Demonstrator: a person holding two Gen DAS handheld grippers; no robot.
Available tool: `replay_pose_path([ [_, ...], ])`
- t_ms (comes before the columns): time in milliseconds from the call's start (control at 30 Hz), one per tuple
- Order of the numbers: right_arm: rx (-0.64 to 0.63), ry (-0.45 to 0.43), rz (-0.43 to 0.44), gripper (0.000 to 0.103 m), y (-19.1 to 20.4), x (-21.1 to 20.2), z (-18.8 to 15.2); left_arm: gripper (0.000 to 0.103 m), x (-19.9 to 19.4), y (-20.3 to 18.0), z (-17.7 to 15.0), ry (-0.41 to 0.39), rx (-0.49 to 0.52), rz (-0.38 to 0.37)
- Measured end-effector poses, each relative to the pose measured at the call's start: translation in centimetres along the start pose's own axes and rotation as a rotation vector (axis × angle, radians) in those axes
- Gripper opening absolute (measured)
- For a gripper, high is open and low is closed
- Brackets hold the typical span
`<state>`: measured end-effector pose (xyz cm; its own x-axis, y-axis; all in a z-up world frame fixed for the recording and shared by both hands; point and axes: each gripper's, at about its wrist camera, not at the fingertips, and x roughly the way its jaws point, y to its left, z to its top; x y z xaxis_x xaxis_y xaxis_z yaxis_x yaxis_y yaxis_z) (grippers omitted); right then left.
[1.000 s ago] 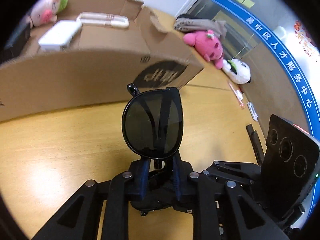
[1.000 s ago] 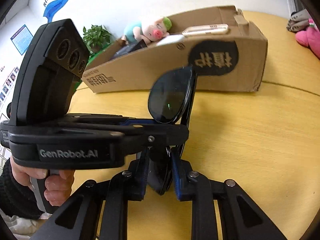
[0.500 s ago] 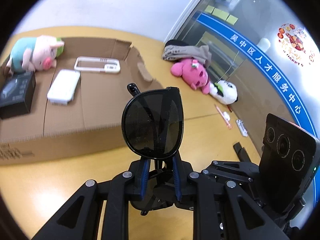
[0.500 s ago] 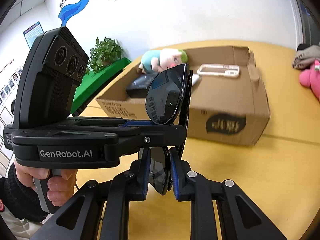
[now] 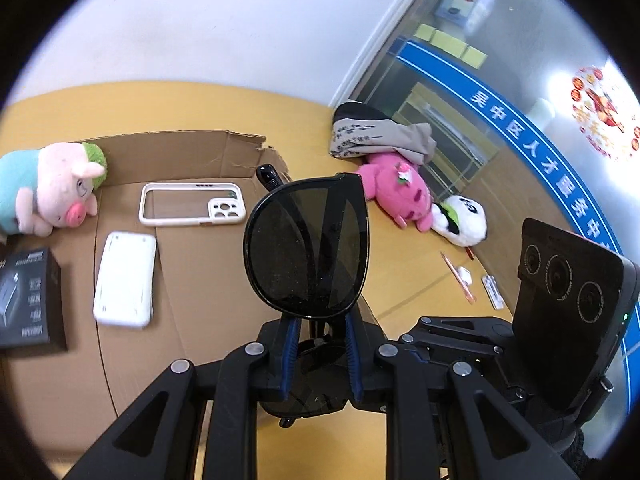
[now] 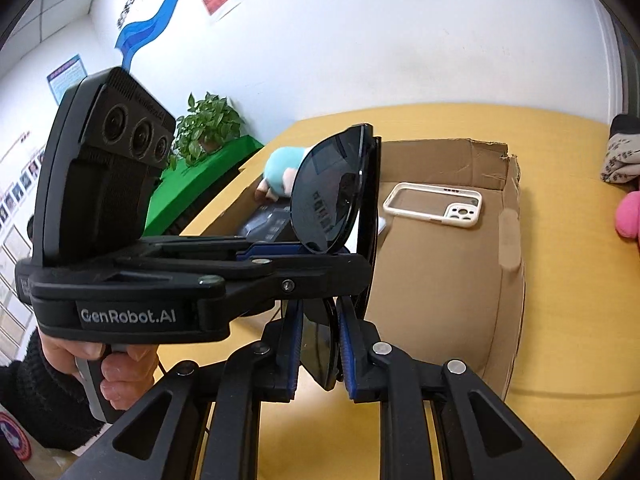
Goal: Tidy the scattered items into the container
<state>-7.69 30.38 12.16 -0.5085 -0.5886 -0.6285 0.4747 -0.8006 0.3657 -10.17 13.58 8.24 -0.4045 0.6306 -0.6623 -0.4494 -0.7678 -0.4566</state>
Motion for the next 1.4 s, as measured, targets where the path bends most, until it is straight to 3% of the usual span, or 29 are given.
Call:
replay_pose_path([
  [300,0.107,0.092,0.028,0.018,-6.4,4.3,2.6,0.020,7.1,3.5,2.7,0.089,-0.089,0.008],
  [533,0.167,0.245,-0.003,0.018,-10.6,8.2,3.1,0.020,12.2,6.4,2.7,0.210,-0.192,-0.025],
  [767,0.124,0.370,-0.135,0.017,-11.0,11.3,3.5,0.020,14.9,9.3,2.3,0.308,-0.350,-0.073],
  [867,0.106,0.371,-0.179,0.017,-10.4,11.5,3.3,0.021,14.9,9.5,2.1,0.318,-0.355,-0.028],
  [900,0.105,0.368,-0.193,0.019,-10.3,11.4,3.2,0.027,14.6,9.6,2.0,0.311,-0.358,-0.012],
  [933,0.102,0.366,-0.208,0.021,-10.1,11.3,3.2,0.036,14.1,9.5,2.0,0.295,-0.354,0.001],
  [967,0.097,0.363,-0.216,0.030,-9.7,11.2,3.2,0.040,13.1,9.2,2.1,0.265,-0.338,0.027],
  [1000,0.088,0.359,-0.219,0.046,-9.2,11.0,3.2,0.045,12.1,8.8,2.2,0.230,-0.312,0.057],
  [1033,0.066,0.349,-0.216,0.052,-8.5,10.4,3.2,0.045,10.8,8.2,2.3,0.189,-0.266,0.103],
  [1100,0.003,0.311,-0.228,0.080,-6.7,8.9,3.0,0.051,7.1,6.2,2.3,0.083,-0.129,0.208],
  [1167,-0.080,0.227,-0.279,0.093,-4.2,6.6,2.4,0.074,2.9,4.8,1.8,-0.031,-0.044,0.255],
  [1200,-0.100,0.185,-0.292,0.097,-3.2,5.6,1.9,0.083,0.6,4.3,1.3,-0.095,-0.023,0.296],
  [1300,-0.074,0.069,-0.292,0.103,-1.1,2.8,0.1,0.083,-5.5,4.1,-1.3,-0.247,-0.002,0.390],
  [1367,-0.031,0.011,-0.283,0.103,-0.1,2.0,-1.1,0.083,-8.5,5.0,-3.3,-0.292,-0.018,0.421],
  [1400,-0.019,-0.008,-0.278,0.103,0.4,1.6,-1.6,0.076,-9.7,5.4,-4.4,-0.309,-0.025,0.422],
])
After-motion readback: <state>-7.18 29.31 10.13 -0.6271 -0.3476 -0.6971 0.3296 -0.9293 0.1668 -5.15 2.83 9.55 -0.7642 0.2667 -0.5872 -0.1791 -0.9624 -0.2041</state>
